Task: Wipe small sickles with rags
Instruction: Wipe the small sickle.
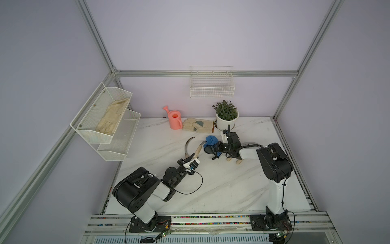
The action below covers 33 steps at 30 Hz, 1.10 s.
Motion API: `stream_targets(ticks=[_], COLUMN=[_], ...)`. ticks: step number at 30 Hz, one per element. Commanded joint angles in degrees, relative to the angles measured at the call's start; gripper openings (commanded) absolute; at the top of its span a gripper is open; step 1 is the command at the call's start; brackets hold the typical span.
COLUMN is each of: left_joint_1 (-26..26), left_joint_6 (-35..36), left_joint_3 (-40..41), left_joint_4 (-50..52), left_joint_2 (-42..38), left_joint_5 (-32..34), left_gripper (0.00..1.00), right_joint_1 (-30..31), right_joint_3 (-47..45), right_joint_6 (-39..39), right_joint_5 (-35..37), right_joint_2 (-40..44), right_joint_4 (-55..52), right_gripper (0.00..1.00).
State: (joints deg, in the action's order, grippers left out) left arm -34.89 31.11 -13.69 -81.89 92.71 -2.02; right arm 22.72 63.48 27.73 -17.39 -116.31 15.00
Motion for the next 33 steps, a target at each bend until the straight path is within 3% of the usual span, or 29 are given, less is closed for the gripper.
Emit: stream_targets(ticks=[1, 8, 12, 15, 19, 24, 28, 33], left_joint_1=[-0.7, -0.7, -0.7, -0.7, -0.7, -0.2, 0.5, 0.9], left_joint_6=[-1.1, -1.2, -1.3, -1.4, -1.9, -6.8, -10.9, -21.3], left_joint_3=[0.3, 0.2, 0.3, 0.4, 0.3, -1.3, -1.9, -3.2], left_joint_4=[-2.9, -3.1, -3.3, -3.4, -3.4, -3.3, -3.3, 3.0], left_joint_2=[0.6, 0.9, 1.0, 0.8, 0.9, 1.8, 1.5, -3.1], left_joint_5=[-4.5, -4.2, -4.1, -4.3, -3.7, 6.3, 11.0, 19.6], left_gripper=[0.0, 0.0, 0.0, 0.0, 0.0, 0.0, 0.0, 0.0], right_joint_1=[4.3, 13.8, 14.7, 14.5, 11.5, 3.2, -1.4, -2.2], right_joint_3=[0.5, 0.9, -1.3, -0.3, 3.0, 2.1, -1.0, -4.4], right_joint_6=[-2.3, -6.7, -6.8, -7.2, -6.4, -3.2, -2.1, -1.9], right_joint_5=[-1.5, -1.5, 0.2, 3.9, 6.5, 6.1, 7.3, 12.1], right_joint_2=[4.6, 14.7, 17.4, 14.7, 7.7, 2.4, 4.4, 11.0], right_joint_4=[-2.5, -3.5, -2.6, -4.0, -6.2, -5.9, -5.3, -5.8], right_gripper=[0.0, 0.0, 0.0, 0.0, 0.0, 0.0, 0.0, 0.0])
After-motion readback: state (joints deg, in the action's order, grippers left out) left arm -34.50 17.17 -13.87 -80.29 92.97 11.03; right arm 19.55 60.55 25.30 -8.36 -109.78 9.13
